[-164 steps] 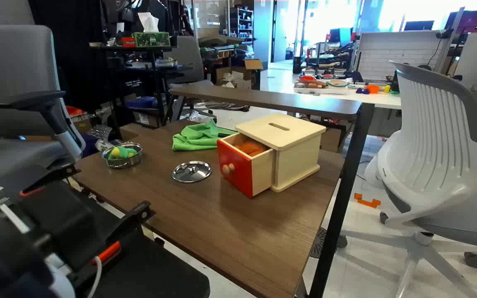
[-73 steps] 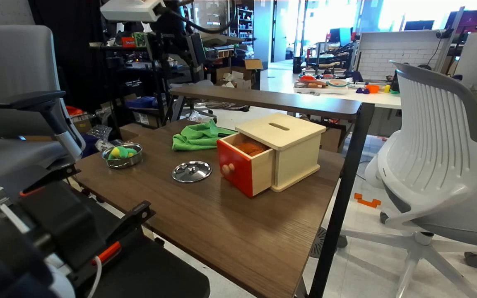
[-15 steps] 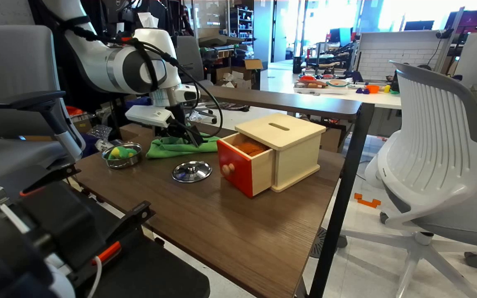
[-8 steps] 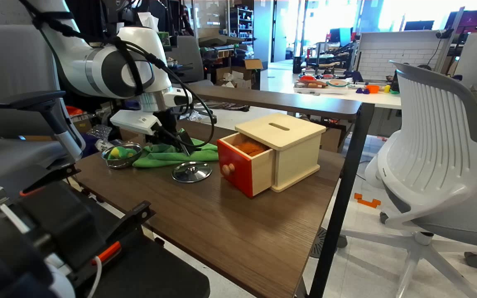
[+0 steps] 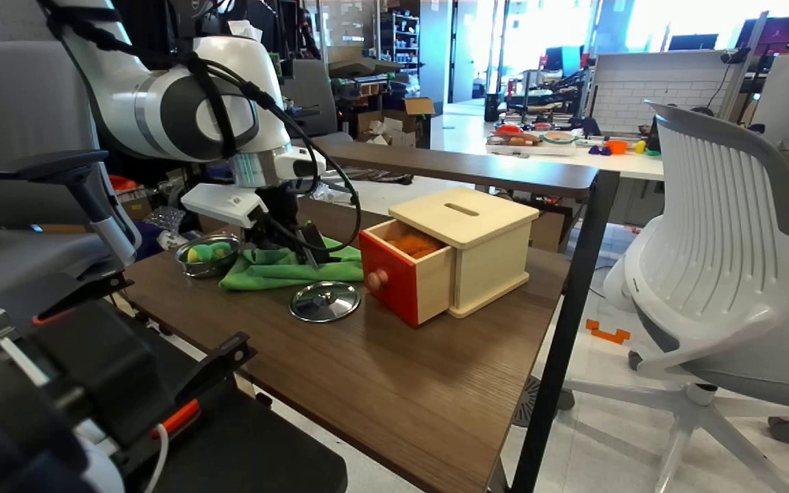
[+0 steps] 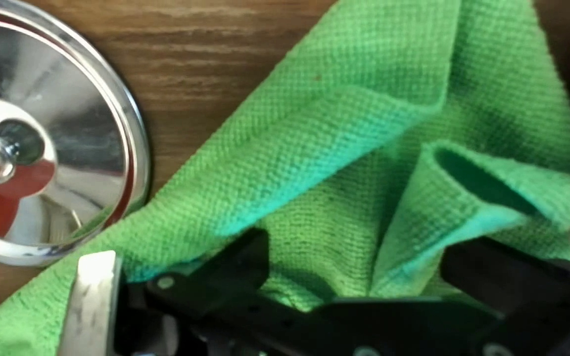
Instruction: Move the green towel forward
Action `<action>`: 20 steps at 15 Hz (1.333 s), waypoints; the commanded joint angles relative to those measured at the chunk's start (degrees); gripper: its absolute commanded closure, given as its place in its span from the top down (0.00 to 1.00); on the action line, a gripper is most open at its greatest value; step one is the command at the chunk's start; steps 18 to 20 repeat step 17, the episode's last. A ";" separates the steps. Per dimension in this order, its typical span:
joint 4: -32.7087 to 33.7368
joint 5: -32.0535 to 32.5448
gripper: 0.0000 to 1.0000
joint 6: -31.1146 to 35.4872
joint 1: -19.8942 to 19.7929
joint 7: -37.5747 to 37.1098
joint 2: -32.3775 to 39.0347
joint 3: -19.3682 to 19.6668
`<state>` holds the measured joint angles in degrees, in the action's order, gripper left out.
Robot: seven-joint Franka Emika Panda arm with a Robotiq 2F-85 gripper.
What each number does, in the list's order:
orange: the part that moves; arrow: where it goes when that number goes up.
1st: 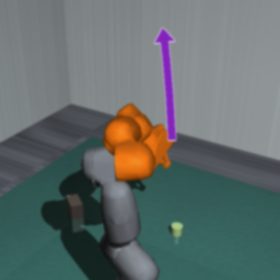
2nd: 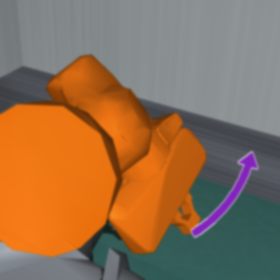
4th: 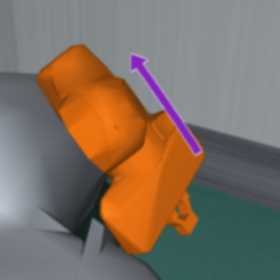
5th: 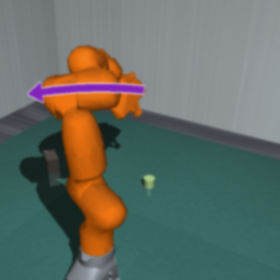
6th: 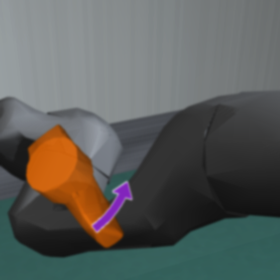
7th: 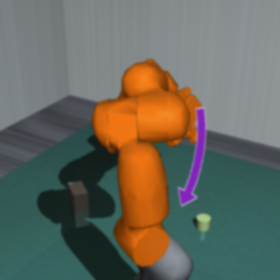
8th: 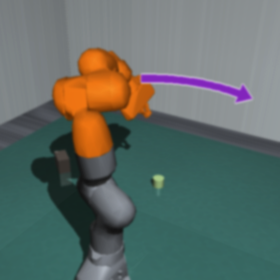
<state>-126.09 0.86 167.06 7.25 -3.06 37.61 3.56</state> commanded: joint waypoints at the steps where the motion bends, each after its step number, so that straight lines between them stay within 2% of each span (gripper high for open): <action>1: -3.58 0.69 1.00 -0.41 -0.04 -0.75 -4.36 0.59; 9: -11.89 1.99 1.00 2.42 1.54 -1.40 -13.05 1.57; 10: -8.37 0.83 1.00 0.62 -0.17 -0.63 -9.99 0.09; 20: -10.34 0.91 1.00 0.66 0.11 -0.69 -11.77 0.14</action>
